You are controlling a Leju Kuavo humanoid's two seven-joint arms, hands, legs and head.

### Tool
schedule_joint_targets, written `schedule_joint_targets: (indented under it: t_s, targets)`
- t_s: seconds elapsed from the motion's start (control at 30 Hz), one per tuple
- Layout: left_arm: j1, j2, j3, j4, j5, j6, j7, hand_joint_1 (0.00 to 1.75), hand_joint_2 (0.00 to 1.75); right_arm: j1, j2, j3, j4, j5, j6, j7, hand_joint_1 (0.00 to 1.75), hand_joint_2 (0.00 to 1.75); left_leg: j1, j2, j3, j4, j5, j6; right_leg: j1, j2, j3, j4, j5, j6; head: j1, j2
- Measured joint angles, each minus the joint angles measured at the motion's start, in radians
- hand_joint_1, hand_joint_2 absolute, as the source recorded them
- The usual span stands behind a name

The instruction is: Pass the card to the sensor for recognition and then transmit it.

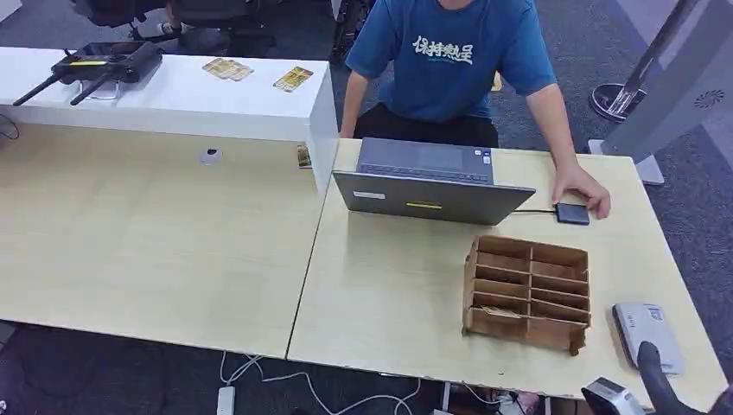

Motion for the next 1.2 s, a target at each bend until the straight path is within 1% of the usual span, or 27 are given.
schedule_joint_targets:
  t_s: [0.13, 0.27, 0.37, 0.5, 0.53, 0.73, 1.0, 1.2]
  targets:
    - [0.002, -0.001, 0.0, 0.0, 0.005, 0.003, -0.002, 0.0, 0.0, 0.019, 0.012, 0.001, 0.0, 0.002, 0.0, 0.006, 0.0, 1.75, 0.0, 0.0, 0.0, 0.0, 0.0, 0.0, 0.0, 0.0, 0.0, 0.0, 0.0, 0.0, 0.0, 0.0]
    - [0.002, -0.003, 0.0, 0.0, 0.011, 0.005, -0.004, 0.0, 0.0, 0.04, 0.016, 0.006, 0.0, 0.009, 0.002, 0.038, 0.0, 1.75, 0.0, 0.0, 0.0, 0.0, 0.0, 0.0, 0.0, 0.0, 0.0, 0.0, 0.0, 0.0, 0.0, 0.0]
    - [0.002, -0.003, 0.0, 0.0, 0.015, 0.006, -0.004, 0.0, 0.0, 0.05, 0.016, 0.013, 0.0, 0.01, 0.008, 0.051, 0.0, 1.75, 0.0, 0.0, 0.0, 0.0, 0.0, 0.0, 0.0, 0.0, 0.0, 0.0, 0.0, 0.0, 0.0, 0.0]
    - [0.002, -0.003, 0.0, 0.003, 0.021, 0.006, -0.006, 0.0, 0.0, 0.061, 0.015, 0.019, 0.003, 0.021, 0.052, 0.082, 0.0, 1.75, 0.0, 0.0, 0.0, 0.0, 0.0, 0.0, 0.0, 0.0, 0.0, 0.0, 0.0, 0.0, 0.0, 0.0]
    - [0.002, -0.003, 0.0, 0.004, 0.023, 0.006, -0.008, 0.0, 0.0, 0.065, 0.012, 0.02, 0.003, 0.025, 0.065, 0.094, 0.0, 1.75, 0.0, 0.0, 0.0, 0.0, 0.0, 0.0, 0.0, 0.0, 0.0, 0.0, 0.0, 0.0, 0.0, 0.0]
    - [0.002, -0.003, 0.0, 0.005, 0.027, 0.006, -0.01, 0.0, 0.0, 0.074, -0.011, 0.032, 0.01, 0.04, 0.115, 0.12, 0.0, 1.75, 0.0, 0.0, 0.0, 0.0, 0.0, 0.0, 0.0, 0.0, 0.0, 0.0, 0.0, 0.0, 0.0, 0.0]
    - [0.003, -0.003, 0.0, 0.005, 0.028, 0.006, -0.011, 0.0, 0.0, 0.078, -0.035, 0.047, 0.014, 0.043, 0.129, 0.123, 0.0, 1.75, 0.0, 0.0, 0.0, 0.0, 0.0, 0.0, 0.0, 0.0, 0.0, 0.0, 0.0, 0.0, 0.0, 0.0]
    - [0.002, -0.003, 0.0, 0.005, 0.029, 0.005, -0.011, 0.0, 0.0, 0.075, -0.064, 0.072, 0.022, 0.046, 0.146, 0.124, 0.0, 1.75, 0.0, 0.0, 0.0, 0.0, 0.0, 0.0, 0.0, 0.0, 0.0, 0.0, 0.0, 0.0, 0.0, 0.0]
